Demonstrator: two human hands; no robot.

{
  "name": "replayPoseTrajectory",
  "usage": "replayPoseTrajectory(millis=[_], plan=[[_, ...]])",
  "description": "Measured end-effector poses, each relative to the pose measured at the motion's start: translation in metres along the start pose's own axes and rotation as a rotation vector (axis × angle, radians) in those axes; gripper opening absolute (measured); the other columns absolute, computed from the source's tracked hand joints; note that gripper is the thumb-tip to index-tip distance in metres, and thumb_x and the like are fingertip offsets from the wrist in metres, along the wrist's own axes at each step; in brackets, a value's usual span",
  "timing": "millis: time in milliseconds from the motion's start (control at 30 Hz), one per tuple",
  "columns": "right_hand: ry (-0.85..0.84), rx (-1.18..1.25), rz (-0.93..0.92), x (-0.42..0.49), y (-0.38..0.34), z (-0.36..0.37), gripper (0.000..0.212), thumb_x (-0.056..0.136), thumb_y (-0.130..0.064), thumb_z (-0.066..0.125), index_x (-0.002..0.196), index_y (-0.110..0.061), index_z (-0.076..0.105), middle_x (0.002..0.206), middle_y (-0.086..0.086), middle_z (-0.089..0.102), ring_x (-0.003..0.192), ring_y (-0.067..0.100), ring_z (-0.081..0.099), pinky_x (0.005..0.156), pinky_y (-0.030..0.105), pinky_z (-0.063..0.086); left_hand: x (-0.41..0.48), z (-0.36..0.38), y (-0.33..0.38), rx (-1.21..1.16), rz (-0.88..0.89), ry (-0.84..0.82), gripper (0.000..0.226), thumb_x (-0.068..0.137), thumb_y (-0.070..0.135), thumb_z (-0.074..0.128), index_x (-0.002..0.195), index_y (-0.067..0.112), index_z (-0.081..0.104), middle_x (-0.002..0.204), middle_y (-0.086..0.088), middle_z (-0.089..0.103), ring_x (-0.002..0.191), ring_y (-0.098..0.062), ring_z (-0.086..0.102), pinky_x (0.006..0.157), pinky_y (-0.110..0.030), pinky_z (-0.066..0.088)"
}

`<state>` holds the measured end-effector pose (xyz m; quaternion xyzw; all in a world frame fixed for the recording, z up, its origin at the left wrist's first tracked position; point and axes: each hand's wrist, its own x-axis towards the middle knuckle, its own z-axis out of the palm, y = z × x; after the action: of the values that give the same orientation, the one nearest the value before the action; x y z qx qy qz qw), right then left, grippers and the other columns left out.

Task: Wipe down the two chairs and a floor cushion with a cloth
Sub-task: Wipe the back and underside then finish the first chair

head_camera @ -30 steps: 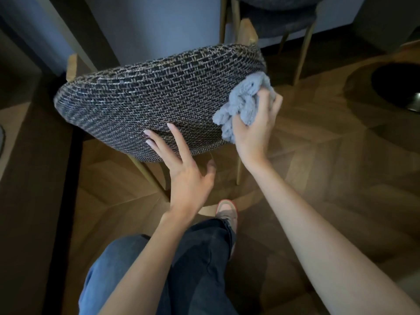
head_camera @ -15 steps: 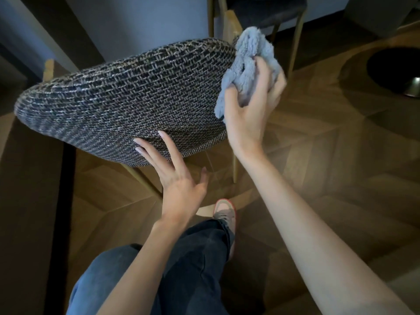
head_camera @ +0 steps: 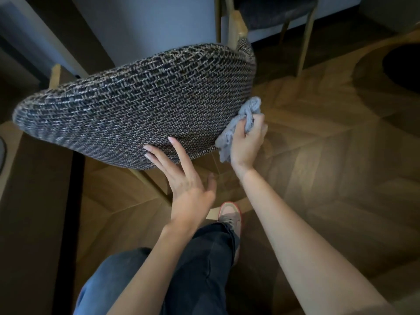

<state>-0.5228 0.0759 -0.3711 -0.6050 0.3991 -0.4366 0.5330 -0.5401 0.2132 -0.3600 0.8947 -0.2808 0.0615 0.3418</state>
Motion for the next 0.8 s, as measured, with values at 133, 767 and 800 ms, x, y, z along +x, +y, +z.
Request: replayPoseTrajectory(millis=[133,767,800], plan=[[0.041,0.048,-0.161,0.017,-0.024,-0.014,0.014,0.087,-0.009,0.054,0.094,0.003,0.055,0.094,0.011,0.05,0.082,0.002,0.044,0.074,0.003,0.033,0.001,0.001,0.0,0.015,0.035,0.032,0.107,0.081,0.012,0.068,0.149,0.013,-0.016,0.141,-0.041,-0.032,0.133,-0.052,-0.028,0.103,-0.021,-0.032],[0.173,0.189,-0.093,0.059,-0.031,-0.003,0.028,0.076,-0.005,0.067,0.104,-0.007,0.069,0.102,0.005,0.067,0.1,0.019,0.063,0.093,0.031,0.051,0.007,0.008,0.003,0.072,0.024,0.056,0.102,0.083,0.014,0.063,0.146,0.014,-0.017,0.137,-0.047,-0.03,0.128,-0.062,-0.026,0.101,-0.032,-0.031],[0.163,0.183,-0.108,0.059,-0.029,-0.001,0.031,0.076,-0.006,0.067,0.106,-0.009,0.069,0.103,0.002,0.066,0.101,0.017,0.062,0.094,0.025,0.049,0.007,0.008,0.003,0.071,0.02,0.051,0.102,0.084,0.014,0.063,0.146,0.014,-0.017,0.137,-0.046,-0.031,0.128,-0.061,-0.027,0.101,-0.033,-0.031]])
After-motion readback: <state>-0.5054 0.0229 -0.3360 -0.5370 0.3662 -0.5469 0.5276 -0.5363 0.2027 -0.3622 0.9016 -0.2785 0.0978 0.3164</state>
